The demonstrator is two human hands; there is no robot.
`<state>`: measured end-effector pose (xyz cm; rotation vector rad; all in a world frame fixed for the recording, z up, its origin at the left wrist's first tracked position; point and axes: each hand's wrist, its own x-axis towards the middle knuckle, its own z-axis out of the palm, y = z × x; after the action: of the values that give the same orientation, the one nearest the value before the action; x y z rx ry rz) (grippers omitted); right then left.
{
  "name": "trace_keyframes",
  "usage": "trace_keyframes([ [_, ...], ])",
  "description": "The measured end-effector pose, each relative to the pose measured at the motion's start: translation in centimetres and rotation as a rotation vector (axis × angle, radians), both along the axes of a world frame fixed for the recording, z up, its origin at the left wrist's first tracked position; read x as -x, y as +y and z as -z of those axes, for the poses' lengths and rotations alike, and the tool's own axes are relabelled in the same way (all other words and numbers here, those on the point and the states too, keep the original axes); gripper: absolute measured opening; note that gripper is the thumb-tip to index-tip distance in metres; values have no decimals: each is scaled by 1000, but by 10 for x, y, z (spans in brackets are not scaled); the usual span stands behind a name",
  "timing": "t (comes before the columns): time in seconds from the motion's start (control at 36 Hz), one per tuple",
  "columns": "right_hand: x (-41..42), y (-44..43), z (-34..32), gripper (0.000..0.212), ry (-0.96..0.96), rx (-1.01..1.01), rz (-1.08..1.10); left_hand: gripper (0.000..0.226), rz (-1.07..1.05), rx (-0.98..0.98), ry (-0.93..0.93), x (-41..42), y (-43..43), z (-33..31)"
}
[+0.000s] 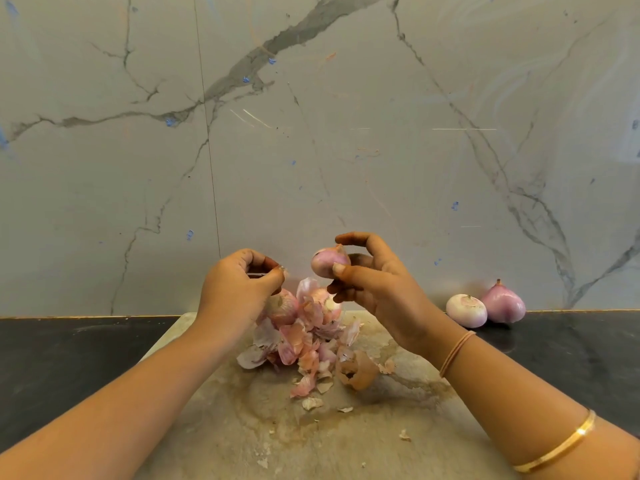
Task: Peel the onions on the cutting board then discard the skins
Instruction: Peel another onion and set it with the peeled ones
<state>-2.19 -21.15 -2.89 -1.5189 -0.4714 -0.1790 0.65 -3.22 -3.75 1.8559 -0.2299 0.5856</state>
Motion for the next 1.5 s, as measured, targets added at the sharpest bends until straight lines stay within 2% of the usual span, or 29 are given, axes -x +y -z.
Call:
trace_keyframes([
  [0.06,-1,0,0,37,53,-58,-18,18,46,-51,-34,2,-1,-1],
  [0.17,-2,-3,0,18,127,-128,-66,34,319,-95,-103,13,-7,-3],
  [0.28,1,-5,0,34,170,-150,-133,39,423,-245,-234,16,-10,-2],
  [0.42,1,-3,2,35,162,-65,-101,36,480,-298,-347,14,-6,-1],
  [0.61,1,-1,3,36,147,-21,-83,37,428,-356,-438,12,-5,1],
  [0.72,1,1,3,44,101,57,-55,35,372,-393,-473,9,-4,2],
  [0.81,2,3,2,39,86,85,-41,32,350,-407,-500,7,-4,3],
  [1.0,2,1,1,49,109,18,-58,22,305,-418,-528,2,-4,6],
  [1.14,2,0,2,26,104,27,-53,35,361,-372,-501,7,-5,3],
  [1.25,1,-1,2,28,107,37,-53,32,336,-399,-506,7,-5,4],
  [1.39,1,0,3,25,115,41,-114,15,284,-421,-526,5,-6,3],
  [1.5,-1,-1,3,30,93,25,-86,26,333,-330,-442,12,-8,-1],
])
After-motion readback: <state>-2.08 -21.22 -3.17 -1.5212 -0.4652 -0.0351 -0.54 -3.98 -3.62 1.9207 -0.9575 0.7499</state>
